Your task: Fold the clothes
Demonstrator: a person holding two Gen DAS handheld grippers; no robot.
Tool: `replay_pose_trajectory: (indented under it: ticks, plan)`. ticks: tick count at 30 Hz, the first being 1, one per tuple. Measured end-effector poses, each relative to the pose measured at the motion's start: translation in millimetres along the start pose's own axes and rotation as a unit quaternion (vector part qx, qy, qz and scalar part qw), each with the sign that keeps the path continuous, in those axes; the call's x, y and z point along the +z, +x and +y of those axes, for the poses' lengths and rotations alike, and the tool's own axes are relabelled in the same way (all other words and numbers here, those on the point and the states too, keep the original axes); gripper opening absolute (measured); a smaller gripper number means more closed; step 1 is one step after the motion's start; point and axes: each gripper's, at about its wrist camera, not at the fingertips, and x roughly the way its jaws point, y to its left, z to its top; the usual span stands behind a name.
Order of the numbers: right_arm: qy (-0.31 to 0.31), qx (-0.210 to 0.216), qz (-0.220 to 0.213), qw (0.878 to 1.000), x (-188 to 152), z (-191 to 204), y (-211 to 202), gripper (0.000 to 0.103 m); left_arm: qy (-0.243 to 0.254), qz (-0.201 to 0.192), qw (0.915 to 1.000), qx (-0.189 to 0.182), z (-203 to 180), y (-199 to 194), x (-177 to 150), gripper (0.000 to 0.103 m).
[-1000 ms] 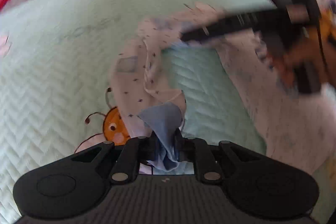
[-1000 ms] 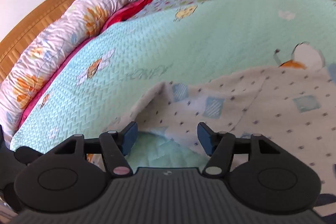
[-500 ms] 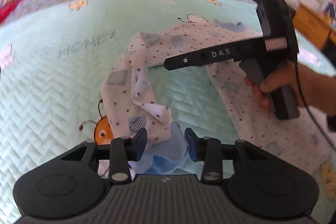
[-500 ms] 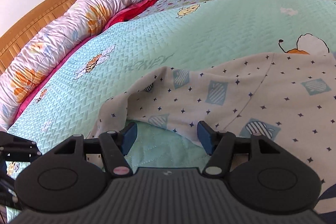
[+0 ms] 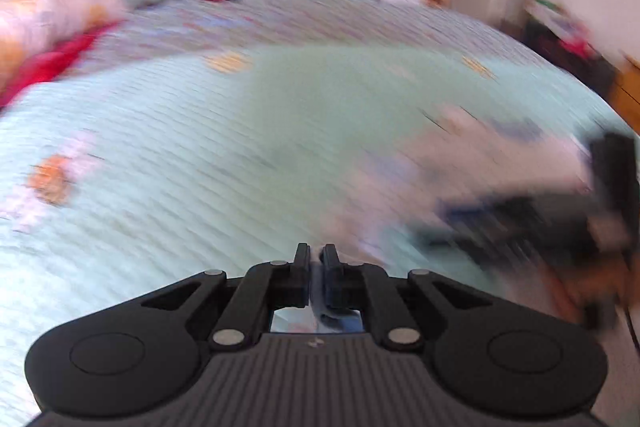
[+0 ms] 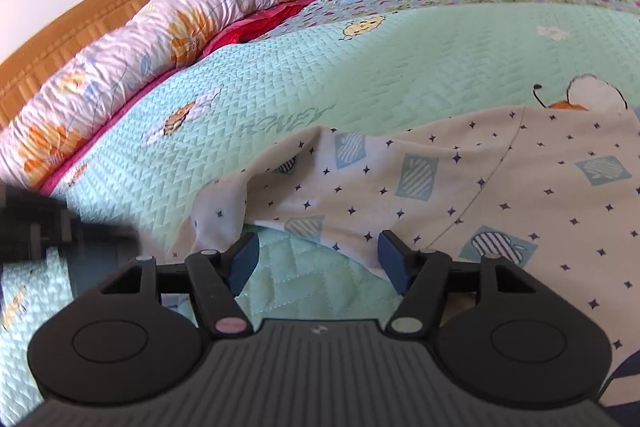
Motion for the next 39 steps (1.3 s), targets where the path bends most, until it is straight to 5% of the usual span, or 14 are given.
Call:
replay_pose_trajectory:
  ticks: [5, 10, 15, 18, 20, 22, 24, 26, 30, 34, 39]
  plan:
    - [-0.071, -0.016, 0.0, 0.997, -8.2, 14.8, 4.3, 0.074, -0.032, 0.011, 0.9943, 0.101, 71.5, 26.5, 59.7, 0.006]
    - [-0.095, -0.011, -0.001, 0.995, -12.7, 19.4, 6.9, 0.085, -0.031, 0.084, 0.9905, 0.104, 99.4, 69.7, 75.2, 0.006]
    - [-0.036, 0.037, -0.016, 0.999, -10.6, -3.9, 0.9, 0.085, -0.018, 0.13, 0.9843, 0.118, 93.7, 63.3, 70.7, 0.007]
    - [-0.001, 0.063, -0.024, 0.998, -8.6, -15.4, -2.8, 0.085, 0.005, 0.206, 0.97, 0.129, 99.9, 93.7, 44.2, 0.007]
    - [0.023, 0.082, -0.022, 0.996, -2.3, -20.6, -7.4, 0.084, -0.003, 0.213, 0.9701, 0.115, 97.4, 102.2, 27.2, 0.007]
    - [0.04, 0.096, -0.023, 0.994, 12.4, -28.6, -19.2, 0.07, -0.002, 0.196, 0.9729, 0.123, 93.7, 97.5, 20.4, 0.007]
    - [0.0, 0.079, -0.054, 0.995, 37.4, -33.7, -36.8, 0.069, -0.012, 0.182, 0.975, 0.128, 92.8, 91.3, 14.6, 0.007]
    - [-0.071, 0.048, -0.041, 0.995, 65.3, -40.3, -33.7, 0.068, -0.011, 0.177, 0.9753, 0.131, 90.2, 86.7, 10.2, 0.007]
    - [-0.271, 0.013, 0.03, 0.962, 100.7, -51.3, 11.3, 0.058, 0.016, 0.175, 0.9743, 0.141, 78.3, 86.2, 8.1, 0.007]
    - [-0.342, 0.044, 0.13, 0.93, 112.6, -68.0, 49.5, 0.036, 0.024, 0.173, 0.9744, 0.141, 79.4, 89.7, 7.5, 0.007]
    - [-0.369, 0.09, 0.177, 0.908, 124.0, -73.6, 65.5, 0.037, 0.026, 0.172, 0.975, 0.139, 80.5, 91.3, 5.8, 0.007]
